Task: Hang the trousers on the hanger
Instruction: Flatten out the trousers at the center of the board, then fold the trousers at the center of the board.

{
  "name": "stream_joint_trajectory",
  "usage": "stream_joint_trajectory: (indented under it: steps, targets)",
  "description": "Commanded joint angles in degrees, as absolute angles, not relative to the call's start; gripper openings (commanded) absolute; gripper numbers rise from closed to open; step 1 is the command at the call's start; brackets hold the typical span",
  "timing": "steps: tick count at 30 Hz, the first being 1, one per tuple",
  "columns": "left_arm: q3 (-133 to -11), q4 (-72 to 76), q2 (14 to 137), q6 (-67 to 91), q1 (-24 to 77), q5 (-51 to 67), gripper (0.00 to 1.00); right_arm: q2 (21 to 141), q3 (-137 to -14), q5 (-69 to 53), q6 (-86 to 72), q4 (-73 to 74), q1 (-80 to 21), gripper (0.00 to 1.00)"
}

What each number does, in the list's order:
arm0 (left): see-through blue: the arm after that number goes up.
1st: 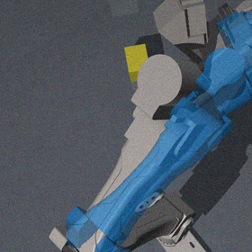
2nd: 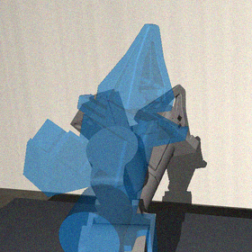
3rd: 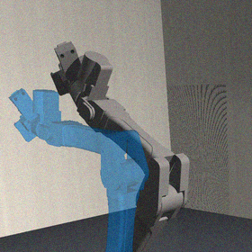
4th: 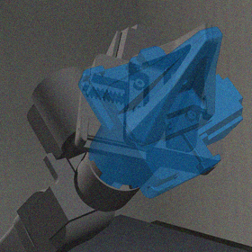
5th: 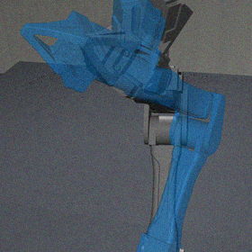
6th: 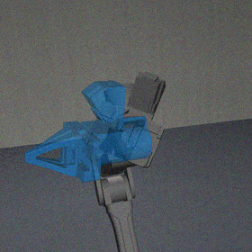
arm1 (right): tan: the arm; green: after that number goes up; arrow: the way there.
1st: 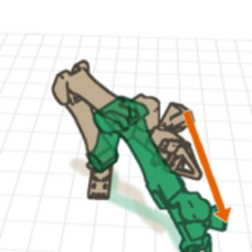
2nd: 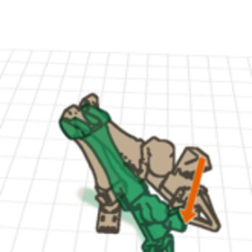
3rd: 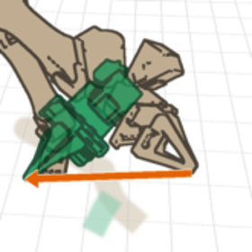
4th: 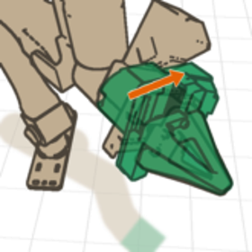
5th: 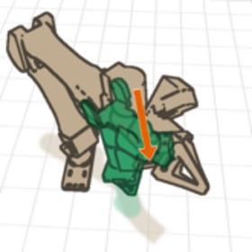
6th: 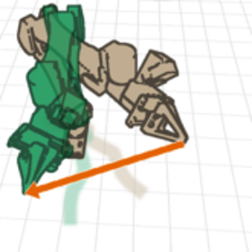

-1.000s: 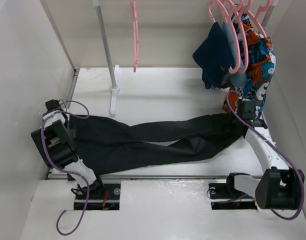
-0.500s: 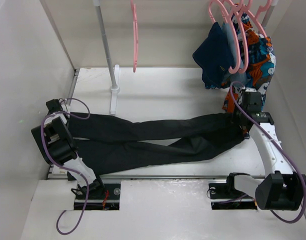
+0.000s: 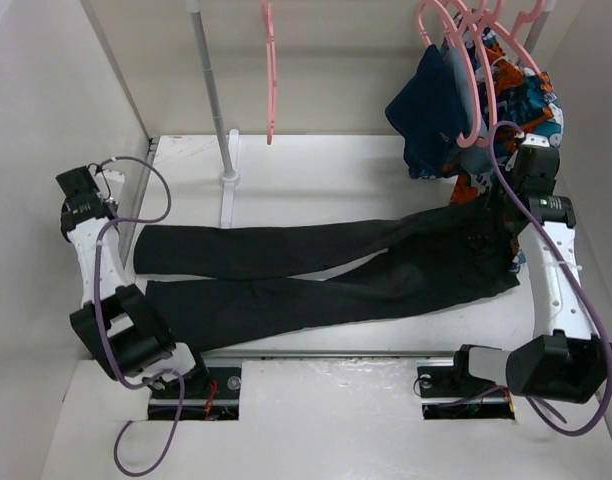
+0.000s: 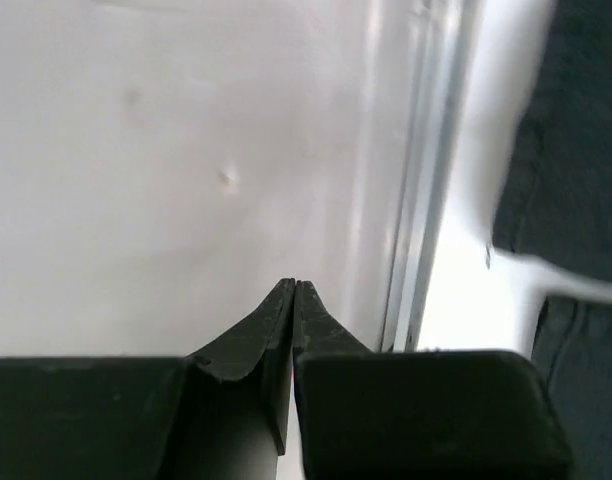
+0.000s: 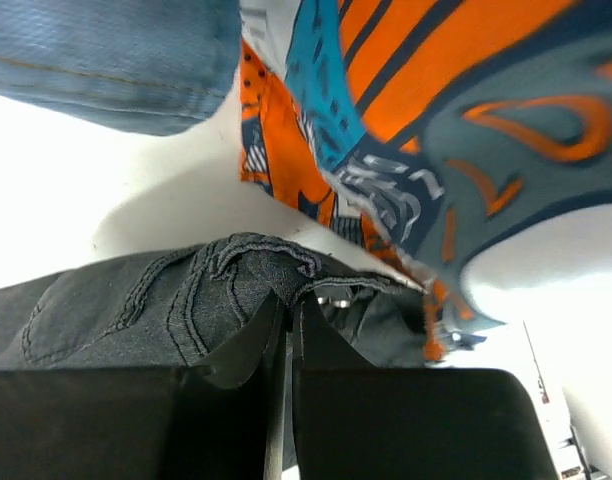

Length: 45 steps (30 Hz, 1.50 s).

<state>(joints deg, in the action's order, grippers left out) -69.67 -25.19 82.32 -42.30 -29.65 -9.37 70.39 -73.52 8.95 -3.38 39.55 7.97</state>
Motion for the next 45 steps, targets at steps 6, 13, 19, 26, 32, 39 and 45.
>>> stream_joint_trajectory:
  steps: [6, 13, 19, 26, 32, 39, 45]
  targets:
    - [-56.68, -33.05, 81.03, -46.96, -22.32, 2.68, 0.73, 70.93, -72.78, 2.64, -3.16, 34.99, 8.96, 0.0]
    - [-67.31, -28.48, 93.15, -25.15, -25.83, 4.74, 1.0, 69.87, -71.11, 0.88, -1.93, 34.98, 8.96, 0.0]
    - [-70.14, -31.03, 100.8, -21.37, -26.37, 6.07, 1.0, 67.24, -68.47, 1.93, -1.93, 34.98, 8.96, 0.0]
    - [-64.17, -30.25, 104.59, -24.43, -26.89, 4.75, 0.8, 66.71, -67.85, 2.46, -1.93, 34.98, 8.96, 0.0]
    - [-65.39, -28.39, 106.27, -25.48, -26.89, 8.53, 0.0, 68.72, -69.78, 2.46, -1.93, 34.98, 8.96, 0.0]
    - [-75.04, -32.6, 96.18, -30.4, -26.89, -2.36, 0.0, 70.75, -74.78, 2.98, -1.41, 34.98, 11.6, 0.0]
    - [-86.4, -48.47, 88.96, -37.08, -27.42, -3.6, 0.0, 71.28, -75.67, 4.92, -2.72, 36.2, 13.62, 0.0]
